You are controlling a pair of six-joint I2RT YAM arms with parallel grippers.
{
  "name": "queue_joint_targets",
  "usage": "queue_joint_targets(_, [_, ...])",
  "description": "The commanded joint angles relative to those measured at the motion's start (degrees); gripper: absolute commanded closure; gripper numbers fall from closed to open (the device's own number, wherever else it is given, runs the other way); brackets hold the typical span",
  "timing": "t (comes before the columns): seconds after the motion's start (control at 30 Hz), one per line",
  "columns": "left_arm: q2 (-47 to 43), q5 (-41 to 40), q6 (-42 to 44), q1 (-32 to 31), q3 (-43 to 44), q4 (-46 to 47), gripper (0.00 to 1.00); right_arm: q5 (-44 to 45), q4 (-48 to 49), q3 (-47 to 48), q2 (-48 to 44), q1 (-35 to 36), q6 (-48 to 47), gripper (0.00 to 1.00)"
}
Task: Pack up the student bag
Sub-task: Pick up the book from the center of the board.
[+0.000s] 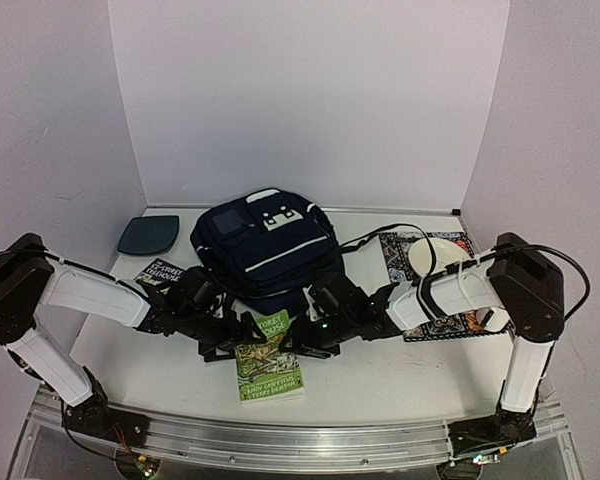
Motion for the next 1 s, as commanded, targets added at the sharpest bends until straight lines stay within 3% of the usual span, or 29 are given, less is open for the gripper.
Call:
queue_joint_targets(0.0, [0.46, 1.74, -0.8, -0.9, -0.92, 5.45, 0.07, -2.65, 12.96, 0.15, -4.29, 0.93, 2.27, 0.62])
queue_joint_targets(0.17, [0.12, 1.47, -1.17, -0.97, -0.92, 6.17, 0.08, -2.23, 13.69, -0.17, -3.51, 0.96, 3.16, 0.68])
queue_joint_targets(0.43, [-5.8, -3.46, -1.5, -0.89, -3.83, 6.25, 0.07, -0.68, 14.89, -3.08, -4.98, 0.72, 4.26, 0.99])
queue_joint_targets(0.7, [-15.75, -7.1, 1.17, 1.84, -7.9, 7.1, 0.02, -2.33, 18.67, -6.53, -10.31, -0.13, 3.64, 1.0])
queue_joint_targets(0.97, [-24.45, -4.08, 5.62, 7.78, -10.23, 9.66, 0.0, -5.26, 23.01, -9.21, -16.96, -2.11, 2.0, 1.0])
